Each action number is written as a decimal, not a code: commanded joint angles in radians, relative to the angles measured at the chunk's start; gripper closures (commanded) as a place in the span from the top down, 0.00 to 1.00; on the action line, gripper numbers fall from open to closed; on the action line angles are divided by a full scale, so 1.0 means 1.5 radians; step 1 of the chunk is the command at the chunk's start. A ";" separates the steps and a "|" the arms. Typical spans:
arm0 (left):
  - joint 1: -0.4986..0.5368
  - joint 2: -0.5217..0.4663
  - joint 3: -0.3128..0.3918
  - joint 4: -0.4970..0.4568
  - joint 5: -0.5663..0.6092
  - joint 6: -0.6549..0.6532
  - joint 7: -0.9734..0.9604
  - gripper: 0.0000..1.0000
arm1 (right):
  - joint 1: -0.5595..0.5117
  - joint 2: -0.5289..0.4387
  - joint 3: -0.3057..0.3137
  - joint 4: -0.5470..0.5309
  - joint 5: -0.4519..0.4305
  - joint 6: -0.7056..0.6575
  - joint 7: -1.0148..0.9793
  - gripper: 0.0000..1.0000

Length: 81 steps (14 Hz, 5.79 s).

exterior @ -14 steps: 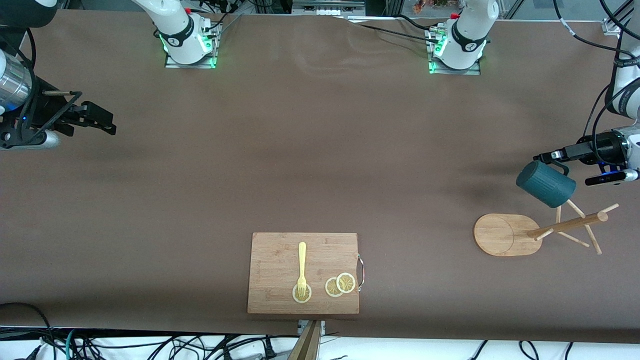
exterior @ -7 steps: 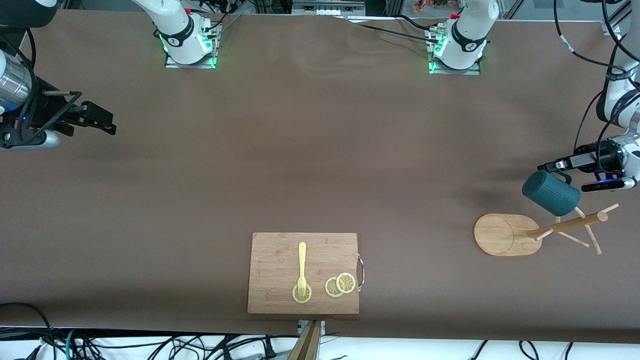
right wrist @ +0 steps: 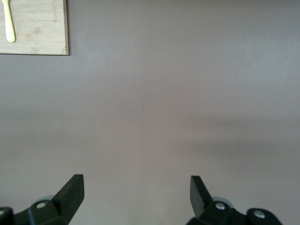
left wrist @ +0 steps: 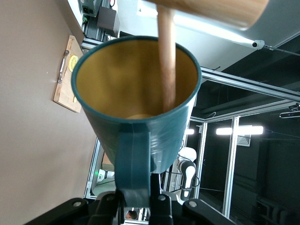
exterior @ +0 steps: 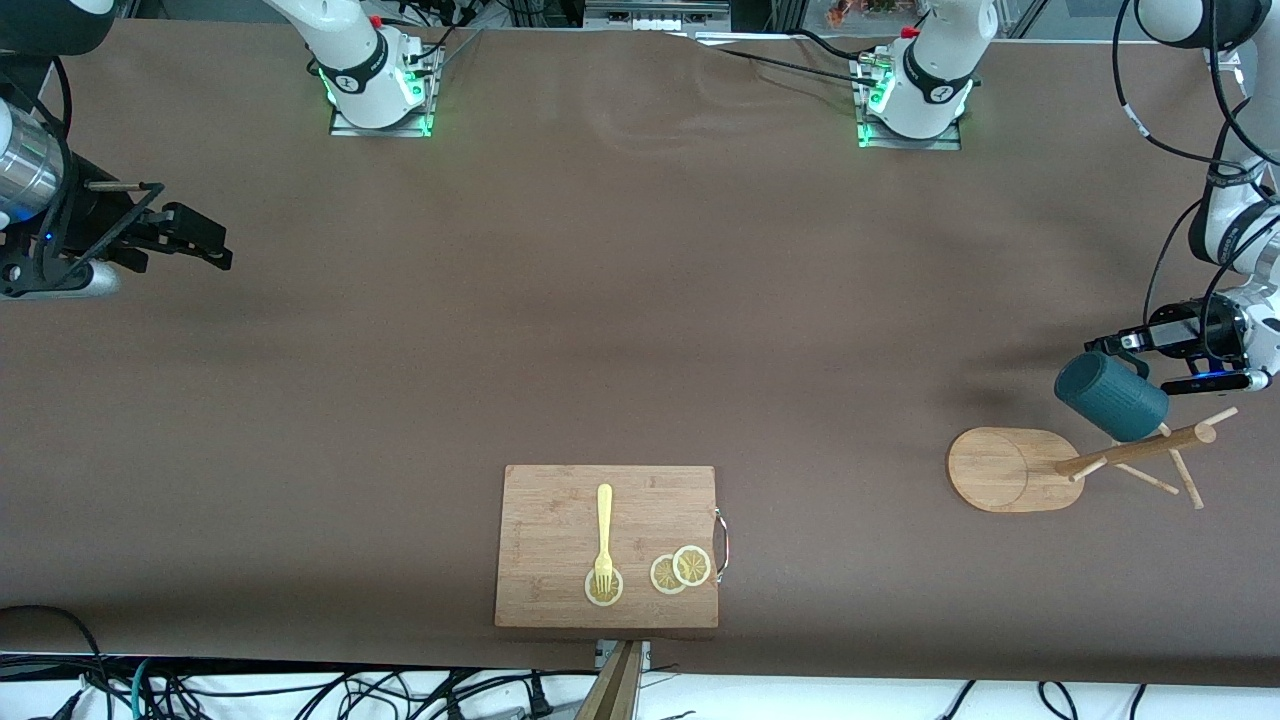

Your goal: Pass cup and hang on rack

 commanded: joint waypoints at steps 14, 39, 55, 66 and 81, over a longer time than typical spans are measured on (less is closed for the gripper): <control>0.025 0.089 -0.009 0.100 -0.048 -0.062 0.032 0.41 | -0.004 0.002 0.004 0.010 -0.001 -0.011 0.006 1.00; 0.059 0.021 0.018 0.383 0.378 -0.215 0.058 1.00 | -0.004 0.002 0.004 0.010 0.000 -0.012 0.005 1.00; -0.185 -0.208 -0.185 0.386 0.853 0.095 -0.184 1.00 | -0.004 0.002 0.004 0.009 0.000 -0.023 0.008 1.00; -0.271 -0.383 -0.187 0.276 0.995 0.229 -0.282 1.00 | -0.004 0.002 0.004 0.009 0.000 -0.024 0.008 1.00; -0.282 -0.417 -0.203 0.227 0.984 0.205 -0.396 1.00 | 0.002 0.001 0.006 0.005 -0.044 -0.029 0.008 1.00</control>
